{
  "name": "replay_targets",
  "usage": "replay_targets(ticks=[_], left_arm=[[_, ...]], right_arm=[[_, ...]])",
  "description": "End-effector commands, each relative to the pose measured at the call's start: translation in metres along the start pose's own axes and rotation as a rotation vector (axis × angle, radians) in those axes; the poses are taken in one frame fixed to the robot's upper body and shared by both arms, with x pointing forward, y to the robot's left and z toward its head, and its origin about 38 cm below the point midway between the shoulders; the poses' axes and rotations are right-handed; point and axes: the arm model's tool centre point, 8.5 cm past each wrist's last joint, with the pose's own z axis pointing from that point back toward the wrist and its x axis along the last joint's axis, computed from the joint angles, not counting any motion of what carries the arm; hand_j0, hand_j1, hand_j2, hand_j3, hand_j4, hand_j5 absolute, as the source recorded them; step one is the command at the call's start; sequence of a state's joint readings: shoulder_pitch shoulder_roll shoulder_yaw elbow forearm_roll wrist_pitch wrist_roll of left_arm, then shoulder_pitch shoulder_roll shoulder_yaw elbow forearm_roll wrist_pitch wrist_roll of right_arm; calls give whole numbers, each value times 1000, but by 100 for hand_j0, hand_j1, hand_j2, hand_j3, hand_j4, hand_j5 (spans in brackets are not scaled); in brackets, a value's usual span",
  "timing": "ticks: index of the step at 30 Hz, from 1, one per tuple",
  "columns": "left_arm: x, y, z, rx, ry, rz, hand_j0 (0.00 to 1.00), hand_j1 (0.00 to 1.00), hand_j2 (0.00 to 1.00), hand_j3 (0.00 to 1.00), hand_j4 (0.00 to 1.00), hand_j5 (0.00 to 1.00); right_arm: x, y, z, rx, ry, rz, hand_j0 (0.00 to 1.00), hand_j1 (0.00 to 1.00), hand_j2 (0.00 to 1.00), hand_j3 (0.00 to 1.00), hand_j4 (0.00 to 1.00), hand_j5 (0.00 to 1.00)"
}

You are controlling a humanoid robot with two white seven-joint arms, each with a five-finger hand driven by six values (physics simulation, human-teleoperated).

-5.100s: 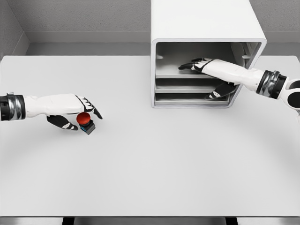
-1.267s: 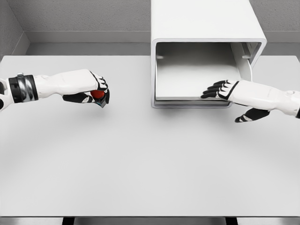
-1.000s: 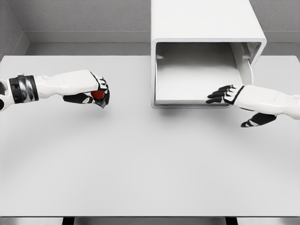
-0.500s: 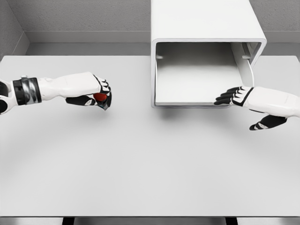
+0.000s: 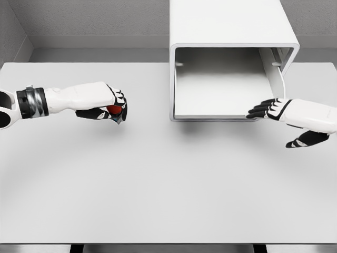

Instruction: Slide open multi-storey tabletop storage cabinets and put open load switch and slide close multi-storey tabletop storage cabinets

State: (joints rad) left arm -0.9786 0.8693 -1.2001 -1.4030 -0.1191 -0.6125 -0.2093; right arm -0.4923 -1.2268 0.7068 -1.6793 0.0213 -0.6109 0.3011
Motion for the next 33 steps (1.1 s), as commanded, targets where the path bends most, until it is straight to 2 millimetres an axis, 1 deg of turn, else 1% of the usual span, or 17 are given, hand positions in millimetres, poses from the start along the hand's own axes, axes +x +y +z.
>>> replay_targets(ticks=[1,4,6,10,12,13,15,18,20,22,24,25,26,28,31,33], left_arm=[[0,1,-1,7,-2,5,41,41,41,41,41,41],[1,2,-1,8,-4,3,41,41,41,41,41,41],[1,2,-1,8,-4,3,41,41,41,41,41,41],[0,3,-1,9,-2,1,41,41,41,41,41,41],[1,1,-2,8,-5,5,41,41,41,41,41,41],[1,1,-2,8,-5,5,41,41,41,41,41,41],[2,1,-3,8,-7,6,41,41,41,41,41,41],[2,7,-3,14,-8,-6,41,41,41,41,41,41],[7,17,-5,24,-26,-28,41,41,41,41,41,41],[14,31,-7,37,-45,-59,41,41,41,41,41,41],[15,45,-7,48,-48,-87,41,41,41,41,41,41],[17,50,-9,55,-56,-97,41,41,41,41,41,41],[21,62,-12,67,-67,-120,41,41,41,41,41,41],[28,80,-15,84,-85,-160,41,41,41,41,41,41],[39,100,-23,105,-116,-202,41,41,41,41,41,41],[45,105,-25,111,-134,-218,40,40,40,40,40,40]], right_arm=[[-2,1,5,20,16,9,100,100,100,100,100,100],[-2,6,5,28,16,0,100,100,100,100,100,100],[-2,5,9,34,24,3,100,100,100,100,100,100],[-2,5,9,34,24,5,100,100,100,100,100,100],[-4,-5,15,-19,38,18,100,100,100,100,100,100],[-4,-15,16,-60,37,17,100,100,100,100,100,100],[-3,-27,21,-101,36,3,100,100,100,100,100,100],[-1,-39,18,-132,23,22,100,100,100,100,100,100],[1,-52,19,-156,18,43,100,100,100,100,100,100],[1,-54,19,-164,17,42,100,100,100,100,100,100],[3,-53,15,-170,3,37,100,100,100,100,100,100],[3,-53,14,-172,-1,35,100,100,100,100,100,100],[3,-52,13,-172,-2,34,100,100,100,100,100,100],[3,-51,11,-171,-8,29,100,100,100,100,100,100],[9,-32,-14,-134,-67,-11,100,100,100,100,100,100],[9,-28,-17,-115,-70,-14,100,100,100,100,100,100]])
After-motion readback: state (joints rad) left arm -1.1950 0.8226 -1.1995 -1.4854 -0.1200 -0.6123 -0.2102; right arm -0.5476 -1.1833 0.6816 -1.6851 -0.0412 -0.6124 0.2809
